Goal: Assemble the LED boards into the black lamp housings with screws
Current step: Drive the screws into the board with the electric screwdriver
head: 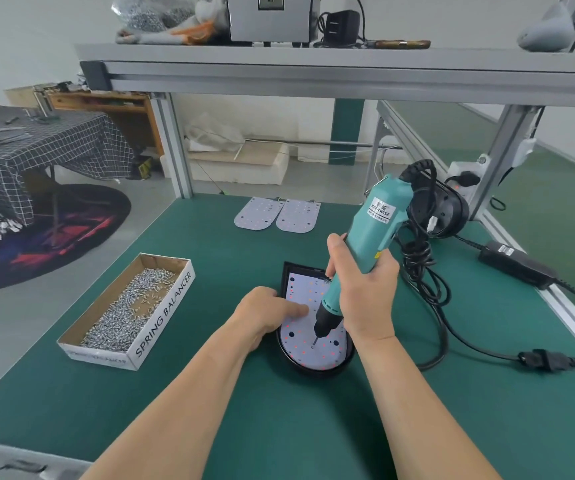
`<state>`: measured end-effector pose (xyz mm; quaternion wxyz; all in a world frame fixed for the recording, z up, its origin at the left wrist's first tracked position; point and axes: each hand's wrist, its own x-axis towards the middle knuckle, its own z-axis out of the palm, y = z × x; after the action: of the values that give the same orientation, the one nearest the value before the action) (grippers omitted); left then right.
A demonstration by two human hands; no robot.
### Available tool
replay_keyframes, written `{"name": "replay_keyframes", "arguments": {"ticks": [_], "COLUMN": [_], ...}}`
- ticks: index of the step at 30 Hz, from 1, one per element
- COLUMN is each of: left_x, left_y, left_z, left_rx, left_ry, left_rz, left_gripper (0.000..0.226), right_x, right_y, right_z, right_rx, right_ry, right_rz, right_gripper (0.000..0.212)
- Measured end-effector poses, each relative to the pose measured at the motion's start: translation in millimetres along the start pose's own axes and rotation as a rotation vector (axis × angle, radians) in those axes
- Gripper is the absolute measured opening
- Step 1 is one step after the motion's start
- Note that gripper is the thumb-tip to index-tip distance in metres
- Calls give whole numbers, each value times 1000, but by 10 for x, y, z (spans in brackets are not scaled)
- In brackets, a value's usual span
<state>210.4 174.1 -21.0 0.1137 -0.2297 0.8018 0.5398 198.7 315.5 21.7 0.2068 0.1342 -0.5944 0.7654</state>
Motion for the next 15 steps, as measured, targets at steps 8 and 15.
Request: {"name": "replay_keyframes", "arguments": {"ticks": [8, 15], "left_x": [-18, 23], "left_y": [-1, -27], "left_z": [1, 4], "left_rx": [-3, -11], "left_ry": [1, 25], "left_rz": [18, 32], "left_gripper": [51, 46], "right_x": [-34, -83], "right_y": [-19, -50], "right_z": [27, 62], "right_rx": [-18, -77], "right_ry": [-25, -63], "right_rz": [-12, -7], "right_gripper": [46, 53]}}
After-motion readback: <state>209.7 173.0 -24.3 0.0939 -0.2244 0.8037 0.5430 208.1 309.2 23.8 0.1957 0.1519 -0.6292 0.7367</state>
